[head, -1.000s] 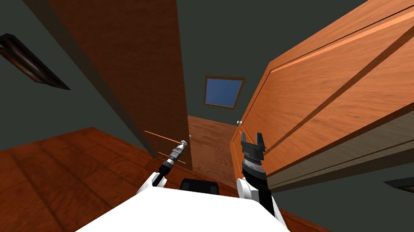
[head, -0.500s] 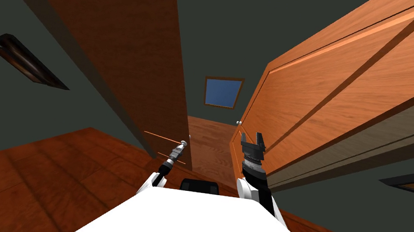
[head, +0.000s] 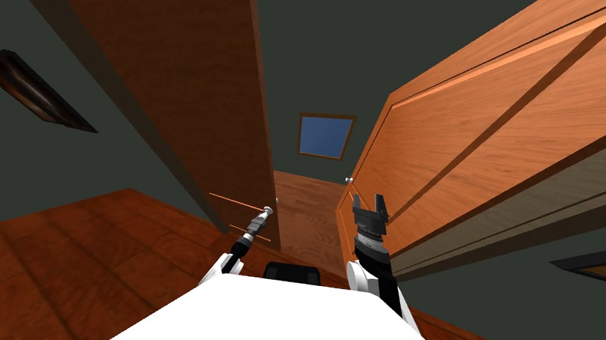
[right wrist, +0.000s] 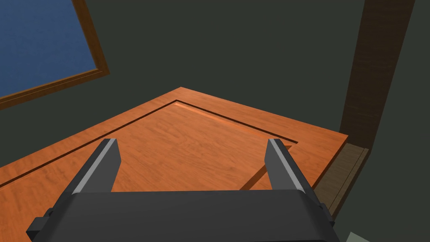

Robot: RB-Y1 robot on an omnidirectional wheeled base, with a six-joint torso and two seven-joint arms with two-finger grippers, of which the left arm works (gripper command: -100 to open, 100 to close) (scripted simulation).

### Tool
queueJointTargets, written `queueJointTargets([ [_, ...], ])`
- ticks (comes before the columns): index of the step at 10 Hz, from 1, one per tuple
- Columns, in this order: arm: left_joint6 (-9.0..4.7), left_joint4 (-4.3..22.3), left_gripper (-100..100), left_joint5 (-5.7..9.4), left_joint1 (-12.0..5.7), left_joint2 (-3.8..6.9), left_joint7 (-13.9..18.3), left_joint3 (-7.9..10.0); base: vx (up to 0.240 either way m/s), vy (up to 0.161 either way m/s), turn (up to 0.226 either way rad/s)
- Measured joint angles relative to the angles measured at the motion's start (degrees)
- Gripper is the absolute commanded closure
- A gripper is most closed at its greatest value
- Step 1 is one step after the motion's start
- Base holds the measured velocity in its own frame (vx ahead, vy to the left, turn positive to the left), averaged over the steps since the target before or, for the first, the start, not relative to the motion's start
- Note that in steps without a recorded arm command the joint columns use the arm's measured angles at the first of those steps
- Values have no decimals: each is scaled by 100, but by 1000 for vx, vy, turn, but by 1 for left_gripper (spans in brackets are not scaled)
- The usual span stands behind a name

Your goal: Push the door open

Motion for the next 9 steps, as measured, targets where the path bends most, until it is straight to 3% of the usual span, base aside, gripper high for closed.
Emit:
queueJointTargets([
  [9,31,85,100,214,-56,38,1206,113,26,-7,-26],
])
